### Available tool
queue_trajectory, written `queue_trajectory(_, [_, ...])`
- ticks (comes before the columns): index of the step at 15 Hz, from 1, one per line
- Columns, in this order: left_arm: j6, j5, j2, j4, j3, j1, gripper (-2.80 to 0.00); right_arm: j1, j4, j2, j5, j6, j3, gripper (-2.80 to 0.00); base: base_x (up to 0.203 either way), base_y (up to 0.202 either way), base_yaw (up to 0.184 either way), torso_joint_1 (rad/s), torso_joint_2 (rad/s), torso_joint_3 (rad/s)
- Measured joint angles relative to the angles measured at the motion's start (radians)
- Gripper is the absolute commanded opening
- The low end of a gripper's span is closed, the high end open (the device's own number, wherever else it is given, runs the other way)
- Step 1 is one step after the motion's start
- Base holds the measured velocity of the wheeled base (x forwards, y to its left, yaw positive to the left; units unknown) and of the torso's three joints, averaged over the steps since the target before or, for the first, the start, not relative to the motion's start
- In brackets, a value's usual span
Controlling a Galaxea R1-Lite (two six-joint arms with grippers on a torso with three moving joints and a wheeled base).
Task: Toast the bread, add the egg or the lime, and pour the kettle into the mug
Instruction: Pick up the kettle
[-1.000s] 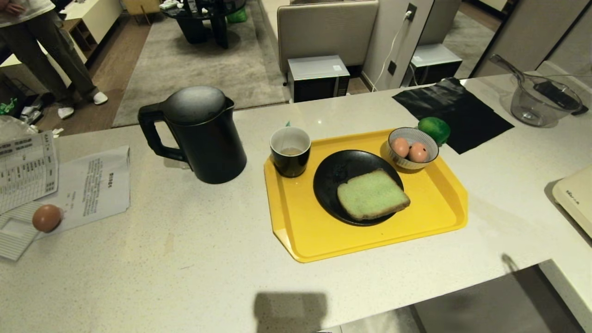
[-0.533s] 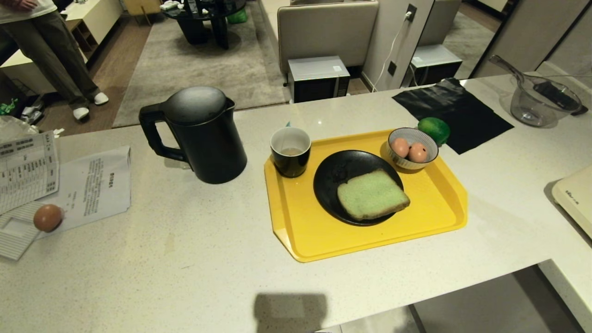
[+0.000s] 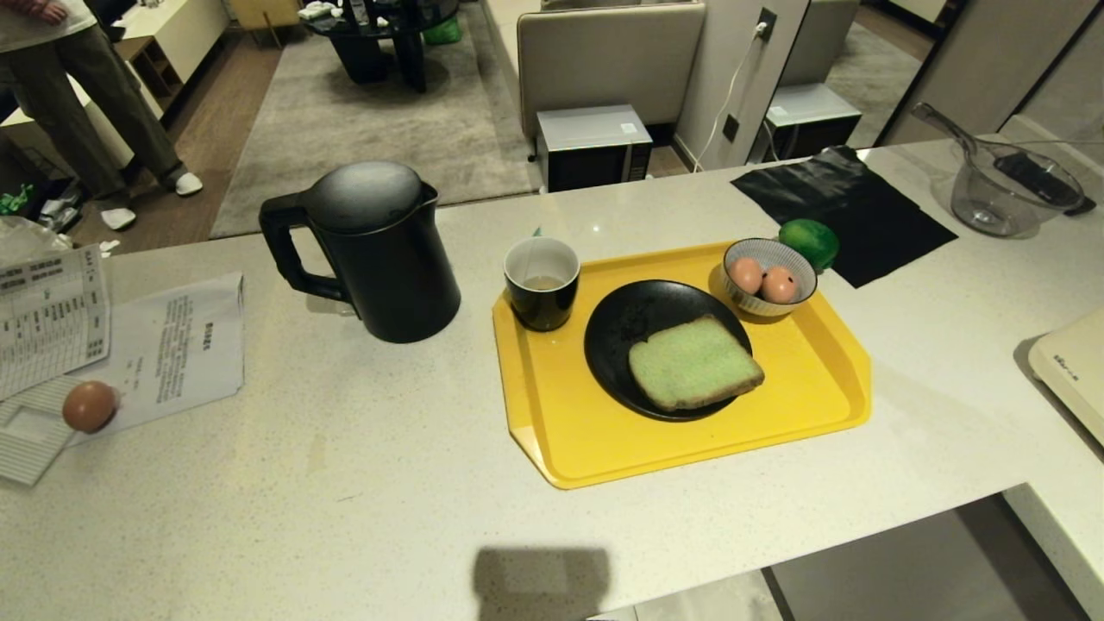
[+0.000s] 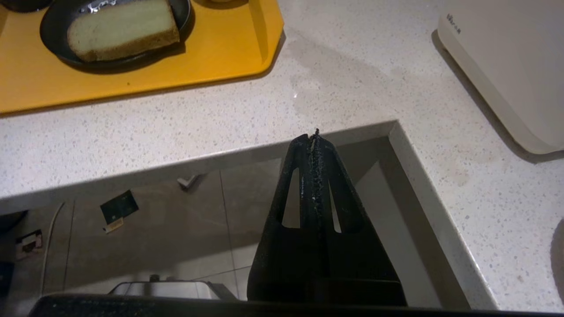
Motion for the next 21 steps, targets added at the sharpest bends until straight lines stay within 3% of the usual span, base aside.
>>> queue_trajectory(10, [0.000,0.000,0.000,0.000,0.000,0.001,-2.80,-0.003,-0.003,-0.084,0.078,-0.168,0.060,-2.80,0.000,0.000,0.000,0.000,0.00,0.000])
queue_trajectory(16, [0.000,0.000,0.000,0.000,0.000,0.001,-2.80,-0.002,0.003,-0.085,0.081,-0.184,0.060,-2.80,0.000,0.000,0.000,0.000,0.00,0.000])
queue_trajectory(21, [0.000,0.000,0.000,0.000,0.000,0.001,-2.80,-0.002,0.010,-0.084,0.075,-0.145,0.060,-2.80,0.000,0.000,0.000,0.000,0.00,0.000])
